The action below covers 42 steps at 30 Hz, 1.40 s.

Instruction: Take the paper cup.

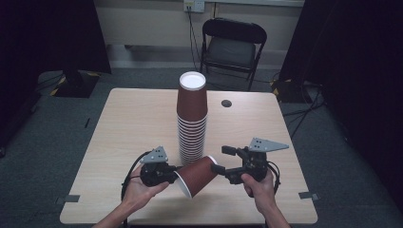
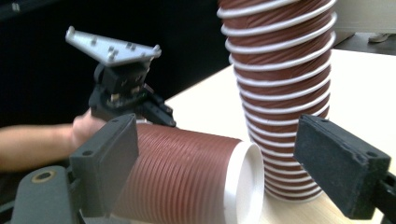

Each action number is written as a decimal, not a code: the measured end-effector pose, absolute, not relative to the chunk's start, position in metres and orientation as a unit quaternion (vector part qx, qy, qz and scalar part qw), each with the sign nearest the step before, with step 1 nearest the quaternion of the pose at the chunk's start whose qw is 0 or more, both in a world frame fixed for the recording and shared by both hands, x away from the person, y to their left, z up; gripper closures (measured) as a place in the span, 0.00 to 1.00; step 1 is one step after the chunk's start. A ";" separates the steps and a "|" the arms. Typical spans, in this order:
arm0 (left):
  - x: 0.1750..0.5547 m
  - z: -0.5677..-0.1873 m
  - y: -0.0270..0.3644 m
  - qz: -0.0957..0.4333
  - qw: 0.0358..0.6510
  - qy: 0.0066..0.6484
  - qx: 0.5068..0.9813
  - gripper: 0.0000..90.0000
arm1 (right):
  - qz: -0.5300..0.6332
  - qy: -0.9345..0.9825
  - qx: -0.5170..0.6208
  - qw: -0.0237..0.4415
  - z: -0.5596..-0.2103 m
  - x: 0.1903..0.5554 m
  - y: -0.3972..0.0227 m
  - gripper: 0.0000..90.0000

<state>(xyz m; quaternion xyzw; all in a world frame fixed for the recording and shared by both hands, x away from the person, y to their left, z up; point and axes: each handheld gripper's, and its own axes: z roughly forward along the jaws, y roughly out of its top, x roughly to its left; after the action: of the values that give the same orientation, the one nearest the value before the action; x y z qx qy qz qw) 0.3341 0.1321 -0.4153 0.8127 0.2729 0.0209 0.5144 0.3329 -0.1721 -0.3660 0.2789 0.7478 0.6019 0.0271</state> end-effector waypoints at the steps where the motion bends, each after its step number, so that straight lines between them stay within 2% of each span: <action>1: 0.334 -0.415 0.132 0.021 0.514 0.273 0.813 0.94 | 0.602 0.748 0.279 0.027 -0.366 0.333 -0.172 0.16; 7: 0.340 -0.419 0.126 -0.022 0.467 0.266 0.843 0.94 | 0.567 0.789 0.235 0.036 -0.373 0.323 -0.163 0.16; 14: 0.343 -0.421 0.122 -0.036 0.447 0.262 0.854 0.94 | 0.519 0.830 0.196 0.059 -0.385 0.314 -0.153 0.16; 17: 0.347 -0.422 0.119 -0.059 0.428 0.265 0.862 0.94 | 0.495 0.849 0.168 0.079 -0.387 0.308 -0.147 0.16; 22: 0.347 -0.421 0.117 -0.066 0.429 0.267 0.860 0.94 | 0.480 0.861 0.137 0.093 -0.390 0.301 -0.142 0.16; 28: 0.349 -0.421 0.114 -0.088 0.421 0.275 0.860 0.95 | 0.449 0.878 0.096 0.134 -0.395 0.294 -0.133 0.15; 33: 0.350 -0.423 0.114 -0.093 0.421 0.283 0.857 0.95 | 0.409 0.893 0.059 0.177 -0.402 0.288 -0.126 0.10; 42: 0.354 -0.426 0.109 -0.107 0.405 0.285 0.862 0.95 | 0.368 0.902 0.024 0.224 -0.412 0.281 -0.117 0.09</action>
<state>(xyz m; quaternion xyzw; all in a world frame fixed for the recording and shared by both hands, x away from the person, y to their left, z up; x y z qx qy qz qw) 0.3539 0.1093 -0.4256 0.8623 0.2851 -0.1066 0.4046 0.2809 -0.1174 -0.4116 0.0242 0.9021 0.3682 0.2237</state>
